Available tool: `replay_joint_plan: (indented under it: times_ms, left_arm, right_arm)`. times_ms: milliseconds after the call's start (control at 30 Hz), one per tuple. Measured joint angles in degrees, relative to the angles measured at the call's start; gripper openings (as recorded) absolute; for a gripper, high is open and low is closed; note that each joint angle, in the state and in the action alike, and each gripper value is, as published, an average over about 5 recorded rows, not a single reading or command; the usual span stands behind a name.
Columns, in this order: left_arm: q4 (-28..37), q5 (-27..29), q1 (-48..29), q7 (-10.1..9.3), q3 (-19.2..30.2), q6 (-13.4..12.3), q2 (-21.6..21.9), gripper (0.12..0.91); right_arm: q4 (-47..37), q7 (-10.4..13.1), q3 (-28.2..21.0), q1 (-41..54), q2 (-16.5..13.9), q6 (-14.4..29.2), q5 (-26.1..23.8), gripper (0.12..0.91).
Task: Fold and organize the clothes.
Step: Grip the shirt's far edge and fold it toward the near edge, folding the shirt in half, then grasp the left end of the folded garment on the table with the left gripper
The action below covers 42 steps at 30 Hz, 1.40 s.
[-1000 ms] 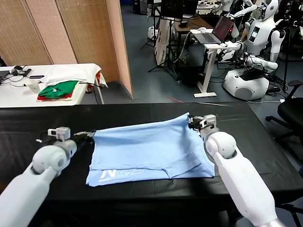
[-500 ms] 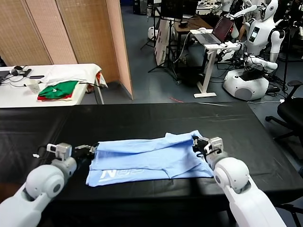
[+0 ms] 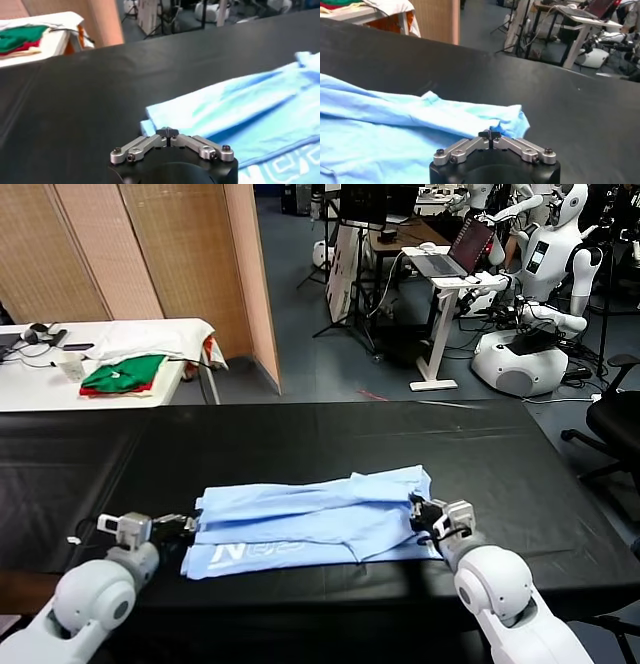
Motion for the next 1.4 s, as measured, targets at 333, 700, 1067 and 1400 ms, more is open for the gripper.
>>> replay_joint_plan:
  times_ms: [333, 700, 1067, 1400]
  left_arm:
    - [-2.18, 0.65, 1.88, -1.14, -1.37, 0.05, -0.54, 0.146]
    - [-6.11, 3.64, 6.74, -1.11, -3.53, 0.95, -1.83, 0.146]
    - [-9.59, 6.12, 10.50, -0.93, -6.09, 1.45, -5.07, 0.537]
    - [-8.46, 0.14, 5.22, -2.15, -7.07, 0.31, -7.23, 0.903]
  right_arm:
    - [1.46, -0.75, 1.55, -2.13, -0.94, 0.00, 0.32, 0.141]
    - [1.51, -3.51, 1.15, -2.98, -1.30, 0.00, 0.44, 0.163]
    - [3.96, -5.87, 4.60, -2.20, -1.50, 0.03, 5.64, 0.754]
    - [-4.05, -1.79, 2.97, 5.00, 2.37, 5.22, 5.13, 0.907]
